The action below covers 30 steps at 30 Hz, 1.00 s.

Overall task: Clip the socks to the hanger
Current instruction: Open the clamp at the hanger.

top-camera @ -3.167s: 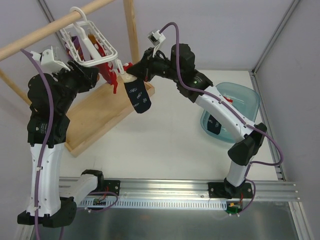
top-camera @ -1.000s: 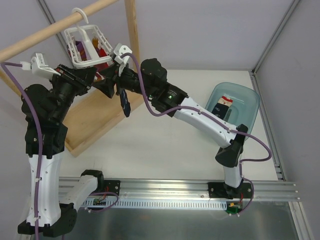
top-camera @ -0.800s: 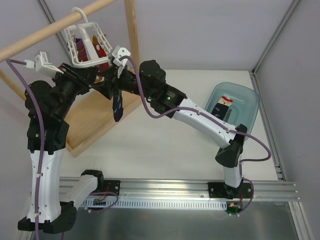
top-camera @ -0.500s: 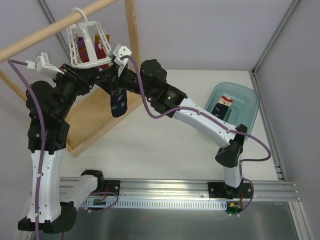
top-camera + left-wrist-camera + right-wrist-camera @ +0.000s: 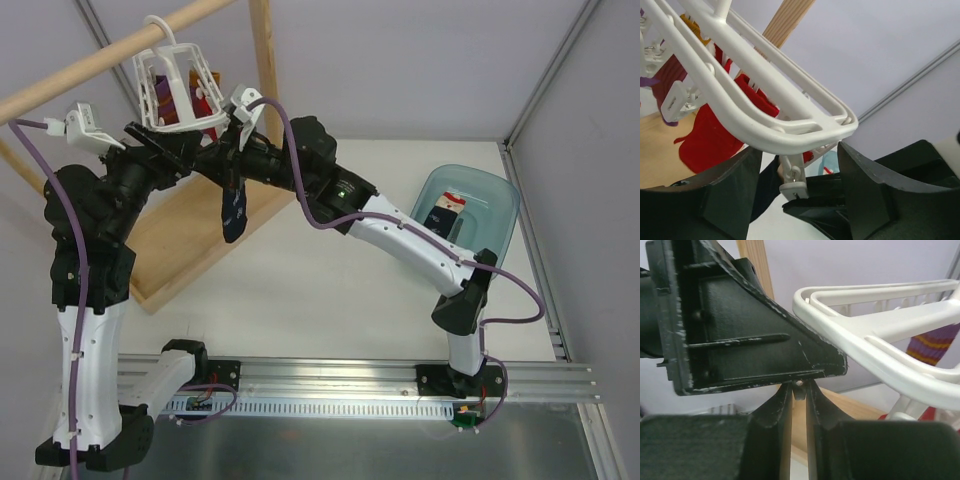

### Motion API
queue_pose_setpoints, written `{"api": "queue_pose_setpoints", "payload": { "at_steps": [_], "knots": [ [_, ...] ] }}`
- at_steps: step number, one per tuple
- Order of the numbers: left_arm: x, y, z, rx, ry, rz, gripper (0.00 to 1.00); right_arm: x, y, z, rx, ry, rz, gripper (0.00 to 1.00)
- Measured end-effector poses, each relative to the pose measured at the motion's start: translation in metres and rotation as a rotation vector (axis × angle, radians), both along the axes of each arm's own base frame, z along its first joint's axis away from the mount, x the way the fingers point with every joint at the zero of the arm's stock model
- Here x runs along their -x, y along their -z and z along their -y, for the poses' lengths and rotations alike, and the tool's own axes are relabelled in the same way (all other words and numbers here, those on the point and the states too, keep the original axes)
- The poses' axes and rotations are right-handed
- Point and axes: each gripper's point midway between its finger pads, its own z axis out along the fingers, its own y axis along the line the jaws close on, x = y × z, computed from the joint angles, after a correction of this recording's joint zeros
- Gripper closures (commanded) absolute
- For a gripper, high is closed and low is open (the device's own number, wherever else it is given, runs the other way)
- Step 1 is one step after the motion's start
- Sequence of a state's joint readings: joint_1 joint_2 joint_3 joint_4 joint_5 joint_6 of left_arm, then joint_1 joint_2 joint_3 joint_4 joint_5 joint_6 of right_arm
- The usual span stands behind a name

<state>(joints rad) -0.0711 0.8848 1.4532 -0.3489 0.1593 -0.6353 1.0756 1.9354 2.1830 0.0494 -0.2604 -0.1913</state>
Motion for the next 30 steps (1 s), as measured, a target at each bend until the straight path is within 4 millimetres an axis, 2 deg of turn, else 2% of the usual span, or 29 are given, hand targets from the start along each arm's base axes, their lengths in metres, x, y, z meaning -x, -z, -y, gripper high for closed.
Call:
{"api": "queue_pose_setpoints", "payload": {
  "at_steps": [4,13,19,25,30],
  "knots": [
    [0.005,-0.012,0.0,-0.018,0.002,0.036,0.32,0.008,-0.001,0.003,-0.019,-0.06,-0.102,0.99],
    [0.011,-0.022,0.001,-0.009,0.018,0.063,0.33,0.025,-0.022,0.01,-0.122,-0.19,-0.334,0.99],
    [0.017,-0.028,0.007,0.027,0.055,0.074,0.34,0.026,-0.023,0.013,-0.146,-0.236,-0.456,0.99],
    [0.026,-0.038,0.012,0.039,0.088,0.113,0.35,0.023,-0.015,0.017,-0.157,-0.27,-0.551,0.99],
    [0.027,-0.04,0.015,0.037,0.11,0.125,0.37,0.023,-0.024,0.022,-0.187,-0.3,-0.588,0.99]
  ]
}}
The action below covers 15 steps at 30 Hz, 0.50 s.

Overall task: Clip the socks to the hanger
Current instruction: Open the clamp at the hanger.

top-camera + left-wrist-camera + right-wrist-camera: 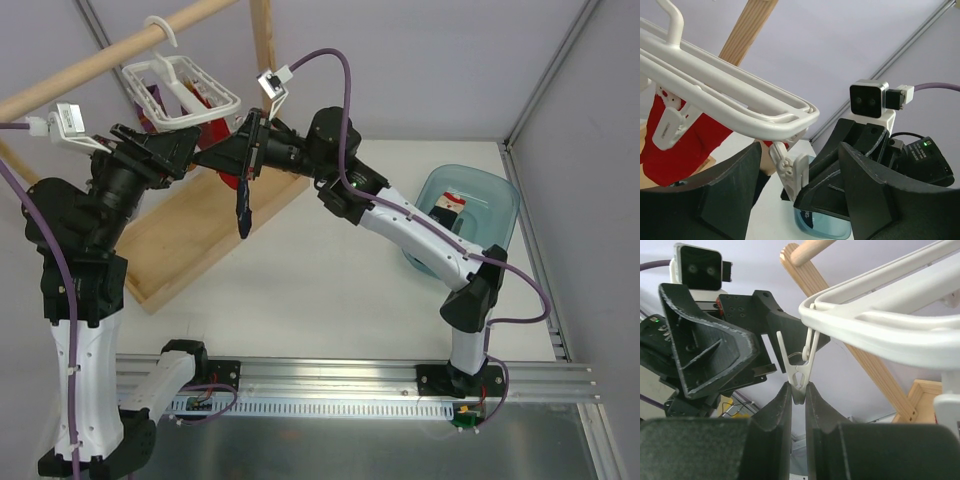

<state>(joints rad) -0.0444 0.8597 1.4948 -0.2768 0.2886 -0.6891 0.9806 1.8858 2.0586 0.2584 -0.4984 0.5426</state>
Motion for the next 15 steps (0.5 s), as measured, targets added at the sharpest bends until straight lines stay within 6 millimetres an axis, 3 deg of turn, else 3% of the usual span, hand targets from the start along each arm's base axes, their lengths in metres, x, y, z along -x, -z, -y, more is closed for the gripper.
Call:
{"api": "queue_pose_setpoints", "payload": {
  "at_steps": [15],
  "knots": [
    [-0.015,0.004,0.006,0.022,0.047,-0.032,0.48,0.004,-0.014,0.006,-0.047,-0.045,-0.069,0.99]
  ]
}}
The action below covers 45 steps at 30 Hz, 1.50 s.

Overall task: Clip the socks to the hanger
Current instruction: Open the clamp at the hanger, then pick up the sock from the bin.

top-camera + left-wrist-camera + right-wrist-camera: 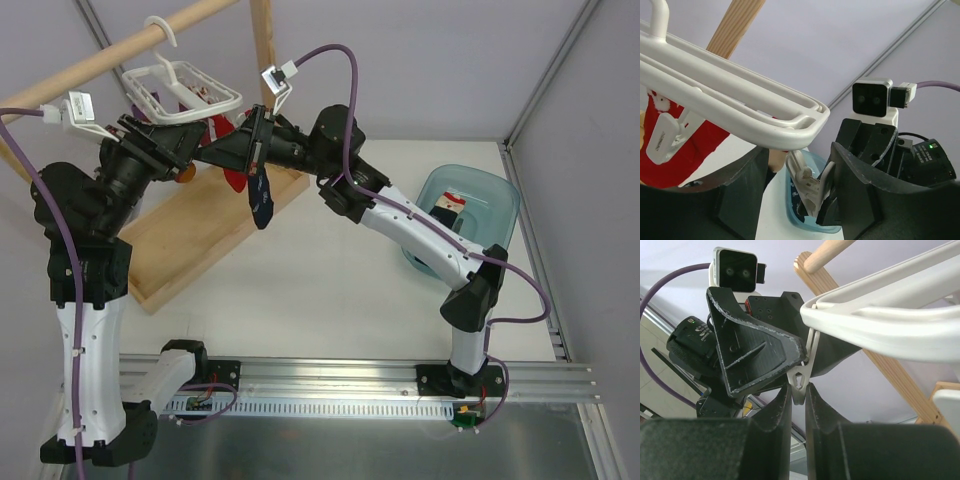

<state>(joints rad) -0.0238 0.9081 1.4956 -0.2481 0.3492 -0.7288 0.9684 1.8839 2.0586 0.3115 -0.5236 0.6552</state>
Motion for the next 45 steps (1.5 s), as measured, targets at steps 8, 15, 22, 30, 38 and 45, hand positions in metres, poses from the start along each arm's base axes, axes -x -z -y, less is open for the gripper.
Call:
{"api": "queue_pose_setpoints", "payload": {
  "at_steps": [8,15,22,30,38,45],
  "knots": [
    [0.007,-0.011,0.003,0.027,0.02,0.046,0.48,0.0,-0.004,0.002,-0.014,-0.013,-0.014,0.99],
    [0.011,-0.015,0.001,0.031,0.016,0.066,0.62,0.0,-0.01,0.004,-0.036,-0.017,-0.02,0.99],
    [0.01,-0.017,0.002,0.033,0.021,0.072,0.74,-0.001,-0.009,0.005,-0.036,-0.015,-0.022,0.98],
    [0.005,-0.012,0.001,0.032,0.015,0.059,0.85,-0.001,0.003,0.003,0.016,-0.015,0.014,0.32],
    [-0.006,0.002,-0.003,-0.021,-0.014,0.042,0.9,-0.006,0.028,0.04,0.203,0.101,0.143,0.12],
    [-0.009,0.004,-0.016,-0.081,-0.098,0.062,0.91,-0.009,0.014,0.141,0.313,0.404,0.295,0.1]
  ]
}}
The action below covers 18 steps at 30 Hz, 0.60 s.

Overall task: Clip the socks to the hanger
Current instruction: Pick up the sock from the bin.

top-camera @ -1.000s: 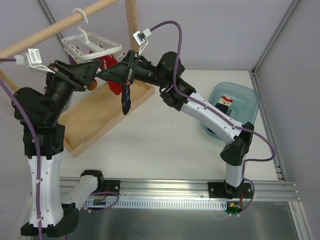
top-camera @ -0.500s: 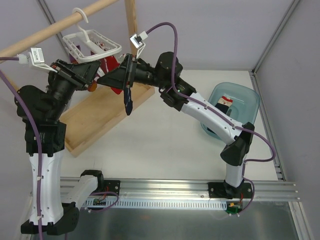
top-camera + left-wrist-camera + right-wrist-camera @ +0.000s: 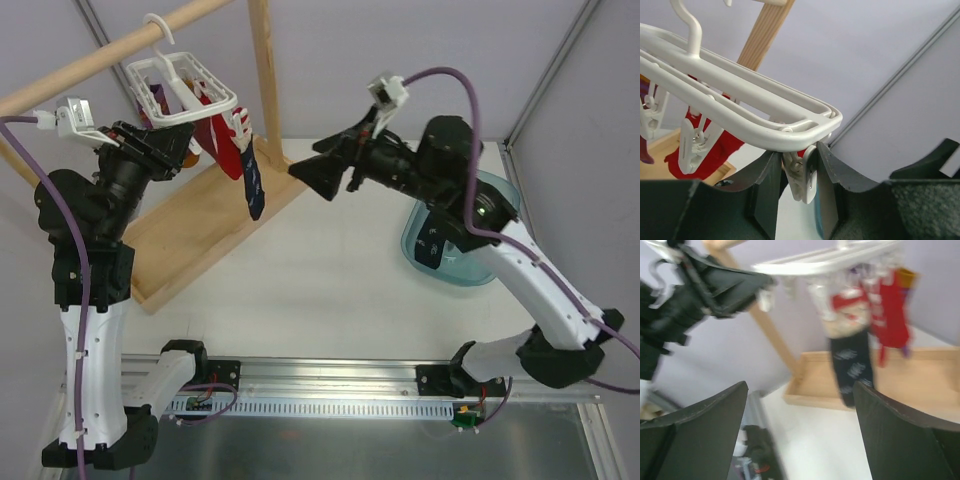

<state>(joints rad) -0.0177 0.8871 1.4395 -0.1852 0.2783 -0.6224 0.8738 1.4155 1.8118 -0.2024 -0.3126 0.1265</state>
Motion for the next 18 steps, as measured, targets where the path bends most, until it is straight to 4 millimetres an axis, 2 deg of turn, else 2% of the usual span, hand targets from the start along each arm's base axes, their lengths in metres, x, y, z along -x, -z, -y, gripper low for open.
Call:
{"api": "queue_pose_setpoints", "payload": {
  "at_steps": [2,3,5,8,12,18],
  "knots": [
    [-0.001,0.001,-0.004,-0.013,-0.022,0.002,0.91,-0.01,0.005,0.036,0.019,0.122,0.021,0.1],
    [-0.002,0.002,-0.005,-0.022,-0.033,0.003,0.92,-0.02,0.014,0.063,0.036,0.21,0.021,0.09],
    [-0.003,0.003,-0.009,-0.03,-0.054,0.004,0.93,-0.043,0.037,0.105,0.071,0.372,-0.001,0.09],
    [-0.007,0.006,-0.013,-0.042,-0.079,-0.001,0.93,-0.073,0.094,0.174,0.168,0.644,-0.077,0.08],
    [-0.012,0.01,-0.015,-0.055,-0.095,-0.013,0.94,-0.091,0.173,0.238,0.35,0.877,-0.201,0.08],
    [-0.017,0.014,-0.016,-0.073,-0.099,-0.022,0.95,-0.106,0.259,0.322,0.478,1.11,-0.393,0.08]
  ]
}}
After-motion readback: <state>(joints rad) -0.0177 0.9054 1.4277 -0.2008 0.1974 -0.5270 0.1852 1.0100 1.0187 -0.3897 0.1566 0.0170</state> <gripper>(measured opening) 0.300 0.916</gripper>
